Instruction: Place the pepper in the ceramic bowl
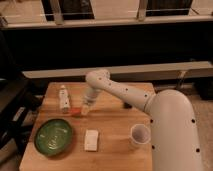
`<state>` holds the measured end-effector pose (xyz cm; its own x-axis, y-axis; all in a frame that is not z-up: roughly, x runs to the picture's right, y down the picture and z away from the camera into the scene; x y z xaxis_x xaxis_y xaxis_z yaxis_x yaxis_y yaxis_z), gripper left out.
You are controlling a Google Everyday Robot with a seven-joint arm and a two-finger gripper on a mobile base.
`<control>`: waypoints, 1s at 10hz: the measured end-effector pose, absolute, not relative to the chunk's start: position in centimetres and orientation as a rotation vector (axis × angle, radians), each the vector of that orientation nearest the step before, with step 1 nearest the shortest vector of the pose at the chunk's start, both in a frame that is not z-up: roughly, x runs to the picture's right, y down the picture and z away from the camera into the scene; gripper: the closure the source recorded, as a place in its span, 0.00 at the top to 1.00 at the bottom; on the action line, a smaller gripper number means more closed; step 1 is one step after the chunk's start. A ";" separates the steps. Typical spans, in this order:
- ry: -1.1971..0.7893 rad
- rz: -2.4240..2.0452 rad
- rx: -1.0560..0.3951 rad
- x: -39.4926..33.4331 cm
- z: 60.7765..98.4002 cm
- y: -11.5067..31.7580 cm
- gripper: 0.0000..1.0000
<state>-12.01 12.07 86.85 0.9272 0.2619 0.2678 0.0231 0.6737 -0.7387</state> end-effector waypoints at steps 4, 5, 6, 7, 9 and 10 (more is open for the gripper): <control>-0.341 0.065 -0.813 -11.9 83.6 10.3 0.03; -0.356 0.037 -0.807 -13.0 82.5 10.1 0.03; -0.378 0.021 -0.807 -14.3 81.5 10.1 0.06; -0.394 0.009 -0.814 -15.4 81.0 10.3 0.07; -0.396 -0.019 -0.825 -18.0 80.5 11.3 0.00; -0.396 -0.035 -0.831 -18.3 80.2 11.9 0.00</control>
